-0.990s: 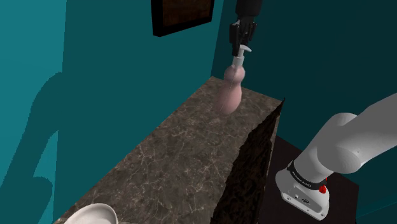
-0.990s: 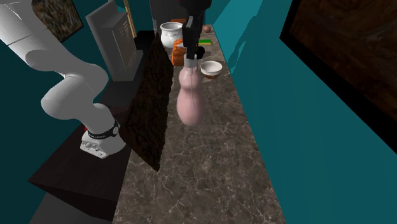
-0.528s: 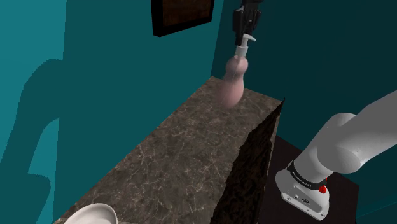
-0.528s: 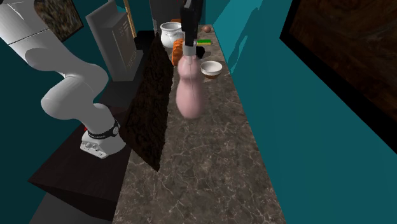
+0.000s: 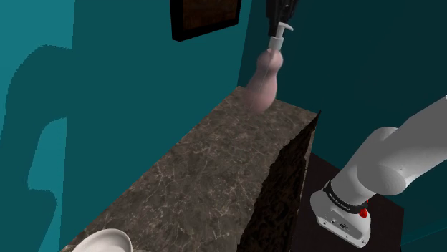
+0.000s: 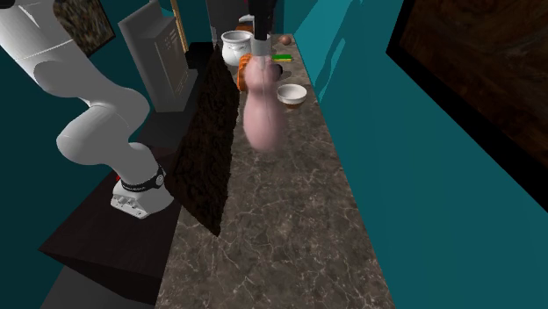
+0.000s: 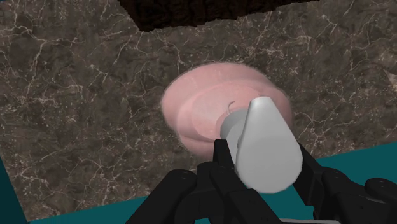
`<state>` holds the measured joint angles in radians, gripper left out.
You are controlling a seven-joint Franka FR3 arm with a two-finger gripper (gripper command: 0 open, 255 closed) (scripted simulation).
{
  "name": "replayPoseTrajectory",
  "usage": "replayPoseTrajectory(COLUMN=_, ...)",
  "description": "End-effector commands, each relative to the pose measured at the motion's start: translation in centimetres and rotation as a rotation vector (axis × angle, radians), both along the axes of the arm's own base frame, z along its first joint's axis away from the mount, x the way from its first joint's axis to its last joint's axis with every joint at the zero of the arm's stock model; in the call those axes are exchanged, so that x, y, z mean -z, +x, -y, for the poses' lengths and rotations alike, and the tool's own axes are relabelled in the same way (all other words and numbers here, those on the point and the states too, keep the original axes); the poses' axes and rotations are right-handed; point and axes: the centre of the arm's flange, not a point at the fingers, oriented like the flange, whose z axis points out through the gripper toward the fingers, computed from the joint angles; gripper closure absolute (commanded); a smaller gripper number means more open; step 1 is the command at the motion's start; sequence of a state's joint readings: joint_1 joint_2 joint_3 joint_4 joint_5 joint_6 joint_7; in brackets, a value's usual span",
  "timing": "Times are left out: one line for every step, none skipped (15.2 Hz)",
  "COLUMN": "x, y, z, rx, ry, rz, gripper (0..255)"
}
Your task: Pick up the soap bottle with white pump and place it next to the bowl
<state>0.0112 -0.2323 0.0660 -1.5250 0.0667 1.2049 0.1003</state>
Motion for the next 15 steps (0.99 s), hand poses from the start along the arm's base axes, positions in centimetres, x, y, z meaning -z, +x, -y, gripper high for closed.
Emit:
replayPoseTrajectory(x=-1.1, y=0.0, z=0.0, rx=0.0, ry=0.0, rz=0.001, gripper=255)
replayPoseTrajectory(x=-1.7, y=0.0, z=0.0, rx=0.0, ry=0.0, rz=0.001, gripper=255)
replayPoseTrajectory(x=-2.2, y=0.0, z=0.0, rx=0.0, ry=0.0, rz=0.001, gripper=255)
replayPoseTrajectory(x=-2.7, y=0.0, z=0.0, rx=0.0, ry=0.0, rz=0.001, gripper=255)
replayPoseTrajectory(x=-3.2, y=0.0, z=0.0, rx=0.0, ry=0.0, rz=0.001, gripper=255)
replayPoseTrajectory(x=-3.8, y=0.0, z=0.0, rx=0.0, ry=0.0, rz=0.001, gripper=255)
replayPoseTrajectory(x=-4.3, y=0.0, z=0.0, rx=0.0, ry=0.0, rz=0.001, gripper=255)
replayPoseTrajectory(x=-4.8, y=0.0, z=0.0, rx=0.0, ry=0.0, rz=0.001, gripper=255)
replayPoseTrajectory(x=-5.4, y=0.0, z=0.0, rx=0.0, ry=0.0, rz=0.001, gripper=255)
replayPoseTrajectory(x=-5.9, y=0.0, z=0.0, rx=0.0, ry=0.0, rz=0.001, gripper=255)
replayPoseTrajectory(x=-6.4, y=0.0, z=0.0, rx=0.0, ry=0.0, rz=0.001, gripper=255)
replayPoseTrajectory(x=-6.9, y=0.0, z=0.0, rx=0.0, ry=0.0, rz=0.001, gripper=255)
replayPoseTrajectory(x=-7.5, y=0.0, z=0.0, rx=0.0, ry=0.0, rz=0.001, gripper=255)
replayPoseTrajectory(x=-8.0, y=0.0, z=0.0, rx=0.0, ry=0.0, rz=0.001, gripper=255)
replayPoseTrajectory(x=-8.5, y=0.0, z=0.0, rx=0.0, ry=0.0, rz=0.001, gripper=255)
